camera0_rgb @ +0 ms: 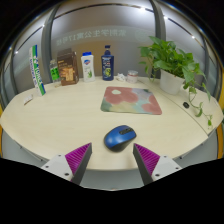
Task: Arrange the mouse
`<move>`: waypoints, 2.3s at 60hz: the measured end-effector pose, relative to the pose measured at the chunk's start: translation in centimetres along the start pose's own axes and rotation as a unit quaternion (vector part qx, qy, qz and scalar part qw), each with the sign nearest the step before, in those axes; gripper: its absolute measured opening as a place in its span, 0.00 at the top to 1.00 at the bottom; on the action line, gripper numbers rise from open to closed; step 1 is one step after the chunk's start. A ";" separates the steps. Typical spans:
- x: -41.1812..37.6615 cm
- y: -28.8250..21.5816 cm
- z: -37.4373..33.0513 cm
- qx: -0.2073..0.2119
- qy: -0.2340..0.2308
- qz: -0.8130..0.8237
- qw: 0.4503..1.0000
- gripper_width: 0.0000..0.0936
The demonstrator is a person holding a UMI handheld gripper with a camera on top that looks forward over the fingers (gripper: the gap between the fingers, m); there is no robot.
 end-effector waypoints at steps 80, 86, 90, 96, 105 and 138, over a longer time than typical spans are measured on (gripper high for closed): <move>12.0 -19.6 17.4 0.022 -0.019 -0.016 0.999 0.61; 12.8 -18.1 19.3 -0.001 -0.024 -0.013 1.000 0.60; 13.0 -17.5 19.9 -0.009 -0.030 -0.011 0.999 0.56; 12.9 -17.3 19.9 -0.017 -0.038 -0.010 0.999 0.48; 12.3 -17.7 17.4 -0.013 -0.033 -0.013 0.999 0.08; 4.2 -15.2 -5.8 0.066 0.035 -0.049 0.996 0.09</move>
Point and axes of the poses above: the point between the fingertips, and its own axes, seen from behind it with the camera up: x to the right, y down, z forward, the way the camera looks, the point moved 10 cm from there along -z, backward, against the way the camera looks, and after that the axes turned 11 degrees about -y, right-handed, at the moved point
